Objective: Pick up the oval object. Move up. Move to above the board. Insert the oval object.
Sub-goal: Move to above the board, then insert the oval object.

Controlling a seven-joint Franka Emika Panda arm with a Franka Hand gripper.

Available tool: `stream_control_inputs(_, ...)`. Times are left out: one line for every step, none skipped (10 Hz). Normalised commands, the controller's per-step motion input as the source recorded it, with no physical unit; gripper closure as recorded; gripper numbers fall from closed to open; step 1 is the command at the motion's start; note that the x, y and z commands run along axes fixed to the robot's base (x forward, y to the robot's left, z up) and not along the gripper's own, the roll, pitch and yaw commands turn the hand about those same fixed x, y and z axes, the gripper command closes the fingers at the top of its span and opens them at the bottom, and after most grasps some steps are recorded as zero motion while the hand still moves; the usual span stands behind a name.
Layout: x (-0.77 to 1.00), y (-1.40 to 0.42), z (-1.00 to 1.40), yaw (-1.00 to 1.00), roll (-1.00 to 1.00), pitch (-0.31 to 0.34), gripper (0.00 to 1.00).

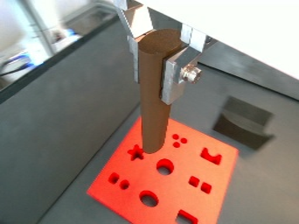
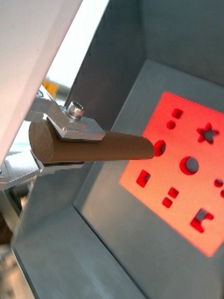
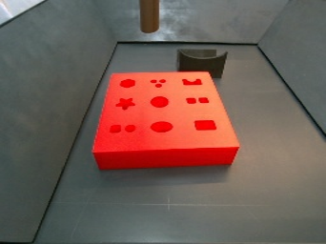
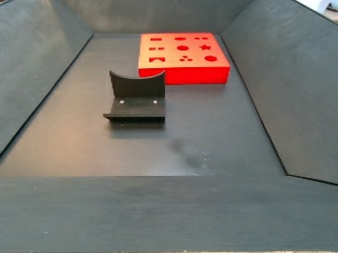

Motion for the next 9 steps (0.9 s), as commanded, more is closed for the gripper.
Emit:
stream_control_inputs(0.1, -0.09, 0.02, 0.65, 0.14, 0.219, 1.0)
stream_control_inputs(0.1, -0.07, 0.01, 0.4, 0.14, 0.174, 1.0)
stream_control_inputs(0.09, -0.05, 0.01, 0.23, 0.14, 0.145, 1.0)
stream_control_inputs(0.02, 0.0, 0.0, 0.0, 0.0, 0.0, 1.0)
stream_control_inputs(0.0, 0.0, 0.0, -0.11, 0.0, 0.0, 1.0)
stream_control_inputs(0.0, -0.13, -0.05, -0.95, 0.0, 0.0, 1.0)
stream_control_inputs(0.0, 0.0, -0.09, -1.0, 0.0, 0.0, 1.0)
stream_control_inputs(0.0, 0.0, -0.02, -1.0, 0.0, 0.0, 1.0)
stream_control_inputs(0.0, 0.0, -0.02, -1.0, 0.0, -0.001, 1.0)
